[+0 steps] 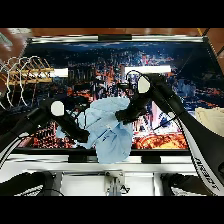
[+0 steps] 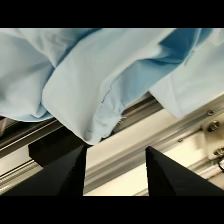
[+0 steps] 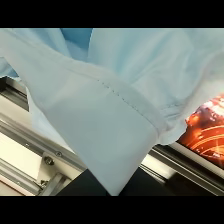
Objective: Fold the shirts.
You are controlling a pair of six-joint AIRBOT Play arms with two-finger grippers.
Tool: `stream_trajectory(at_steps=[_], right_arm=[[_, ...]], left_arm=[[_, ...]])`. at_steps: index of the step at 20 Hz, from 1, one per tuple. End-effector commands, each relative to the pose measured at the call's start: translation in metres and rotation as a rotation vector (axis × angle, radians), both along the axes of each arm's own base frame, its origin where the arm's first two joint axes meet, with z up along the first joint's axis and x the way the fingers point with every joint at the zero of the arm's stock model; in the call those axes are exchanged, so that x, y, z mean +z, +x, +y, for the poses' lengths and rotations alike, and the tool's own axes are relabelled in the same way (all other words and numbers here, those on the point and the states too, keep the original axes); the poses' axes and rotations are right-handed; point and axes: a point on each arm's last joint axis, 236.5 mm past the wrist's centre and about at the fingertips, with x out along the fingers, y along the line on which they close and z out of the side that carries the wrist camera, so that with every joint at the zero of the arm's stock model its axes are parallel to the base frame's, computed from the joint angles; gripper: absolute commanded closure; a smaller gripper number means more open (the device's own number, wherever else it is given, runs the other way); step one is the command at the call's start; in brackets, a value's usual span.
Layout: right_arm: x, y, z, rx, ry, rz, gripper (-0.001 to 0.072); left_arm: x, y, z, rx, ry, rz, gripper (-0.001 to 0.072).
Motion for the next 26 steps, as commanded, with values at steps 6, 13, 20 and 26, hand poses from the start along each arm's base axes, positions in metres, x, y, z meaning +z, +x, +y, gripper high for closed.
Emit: stream_trajectory(at_steps=[6,13,20,26], right_arm=[[0.001,0.001,0.003,-0.012,0.010,0.000,0.0649],[0.001,0.000,0.002,-0.026,0.004,0.006,0.0649],[0.050,0.010,-0.054,-0.004,-0.185,-0.047,0.0649],[0.196,0.074,-0.054,-0.226,-0.044,-0.496,0.0650]], left_arm=[[-0.028,0.016,0.027,0.074,0.126,-0.103,0.0237],[-0.026,0.039,-0.019,0.046,-0.105,-0.213,0.0648],[0.134,0.143,0.026,0.153,-0.183,-0.617,0.0648],[0.368,0.144,0.013,0.066,-0.391,-1.093,0.0648]])
